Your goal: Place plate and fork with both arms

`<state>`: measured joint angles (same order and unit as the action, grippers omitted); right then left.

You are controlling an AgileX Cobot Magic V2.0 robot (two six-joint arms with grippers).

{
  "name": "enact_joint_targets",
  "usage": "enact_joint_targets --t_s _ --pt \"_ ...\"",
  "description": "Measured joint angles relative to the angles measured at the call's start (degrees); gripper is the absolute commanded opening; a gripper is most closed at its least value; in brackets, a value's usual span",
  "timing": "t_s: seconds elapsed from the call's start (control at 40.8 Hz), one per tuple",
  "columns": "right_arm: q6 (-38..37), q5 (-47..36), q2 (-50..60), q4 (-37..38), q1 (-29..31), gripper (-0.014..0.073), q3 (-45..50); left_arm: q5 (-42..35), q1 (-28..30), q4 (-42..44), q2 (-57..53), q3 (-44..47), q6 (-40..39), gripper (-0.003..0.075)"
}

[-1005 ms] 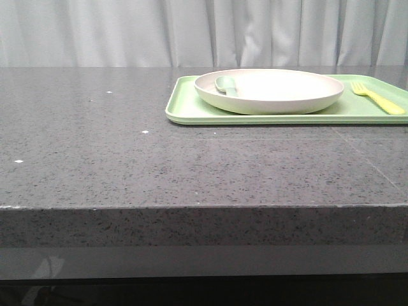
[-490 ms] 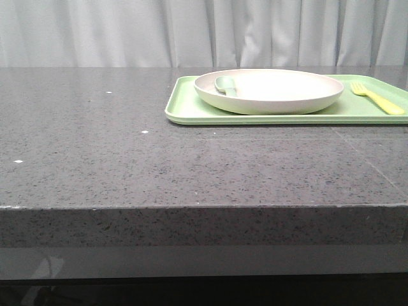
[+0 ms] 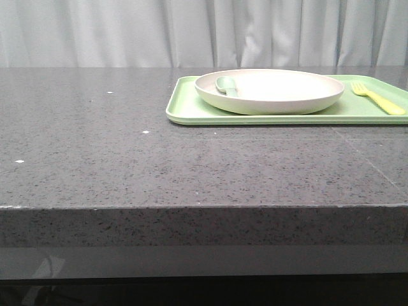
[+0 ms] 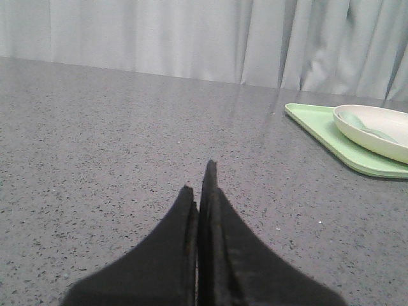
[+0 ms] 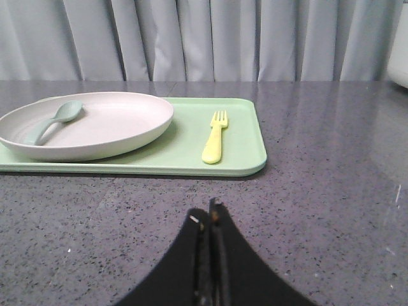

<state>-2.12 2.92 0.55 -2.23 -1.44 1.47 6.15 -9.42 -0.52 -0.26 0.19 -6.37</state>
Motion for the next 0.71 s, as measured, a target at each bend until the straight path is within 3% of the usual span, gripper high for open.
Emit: enact_joint_targets --t_s 0.711 --pt "0.0 -0.52 0.0 0.0 0.0 -0.0068 0.0 -0.09 0.78 0.0 0.0 0.0 0.0 -0.002"
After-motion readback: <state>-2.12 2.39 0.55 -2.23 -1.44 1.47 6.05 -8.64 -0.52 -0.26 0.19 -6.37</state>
